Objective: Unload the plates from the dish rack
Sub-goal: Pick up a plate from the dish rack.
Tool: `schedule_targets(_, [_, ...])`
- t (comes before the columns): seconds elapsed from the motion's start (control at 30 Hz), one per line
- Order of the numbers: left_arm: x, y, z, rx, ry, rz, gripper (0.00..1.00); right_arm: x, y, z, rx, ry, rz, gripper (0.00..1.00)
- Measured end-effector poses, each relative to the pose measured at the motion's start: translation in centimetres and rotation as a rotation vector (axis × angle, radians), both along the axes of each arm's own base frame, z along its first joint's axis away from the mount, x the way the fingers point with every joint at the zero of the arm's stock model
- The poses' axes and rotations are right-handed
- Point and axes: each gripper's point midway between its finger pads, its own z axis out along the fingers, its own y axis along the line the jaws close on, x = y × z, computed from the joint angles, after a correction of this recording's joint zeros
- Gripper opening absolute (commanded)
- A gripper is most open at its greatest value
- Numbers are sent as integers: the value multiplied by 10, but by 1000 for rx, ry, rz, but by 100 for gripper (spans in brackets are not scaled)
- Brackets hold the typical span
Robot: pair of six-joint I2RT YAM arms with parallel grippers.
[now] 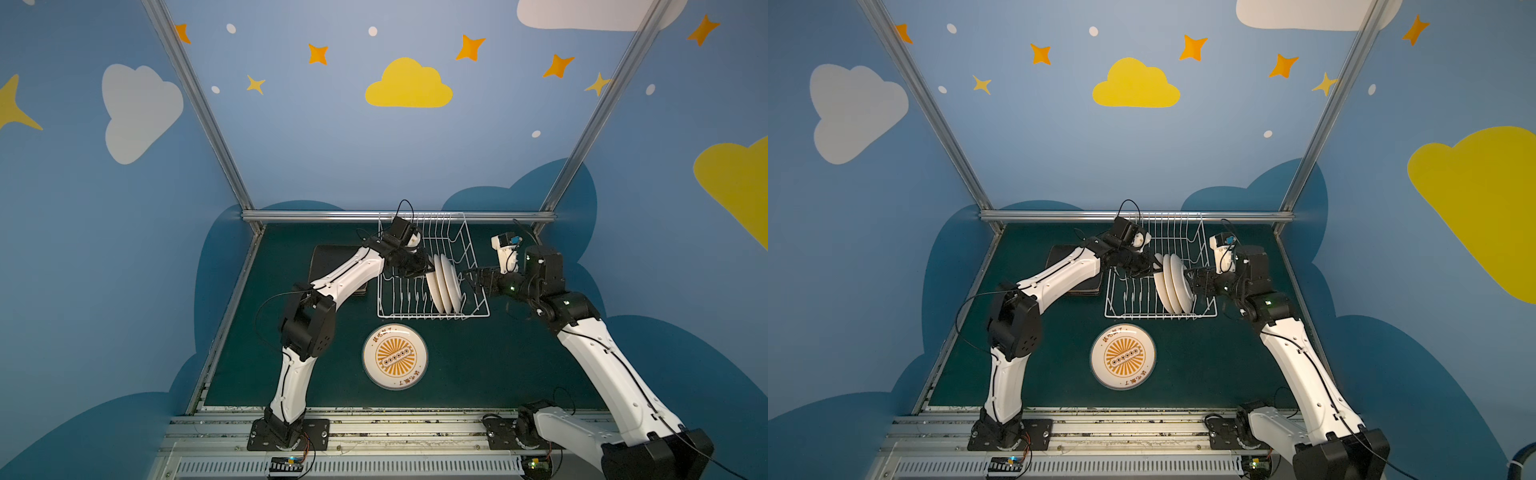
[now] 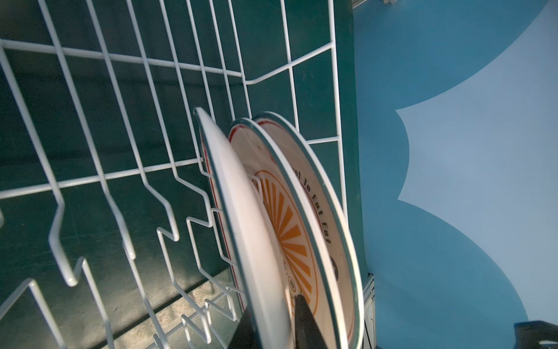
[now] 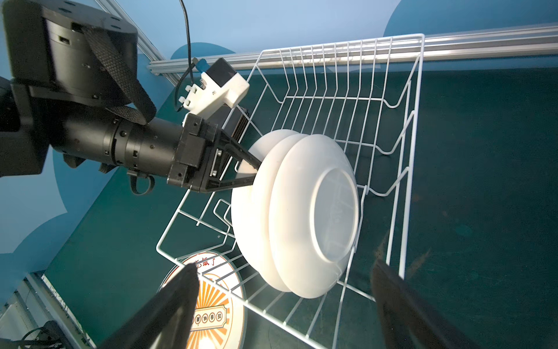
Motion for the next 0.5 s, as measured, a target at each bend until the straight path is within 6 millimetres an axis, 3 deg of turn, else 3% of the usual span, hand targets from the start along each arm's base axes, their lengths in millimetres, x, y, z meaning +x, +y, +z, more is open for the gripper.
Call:
schedule_targets(0.3, [4,-10,5,-39,28,4,4,0,-1,0,-2,-1,-3,89])
schedule_targets(0.5, [5,-12,6,-54,53,7,3,1,-2,0,-4,-4,-7,89])
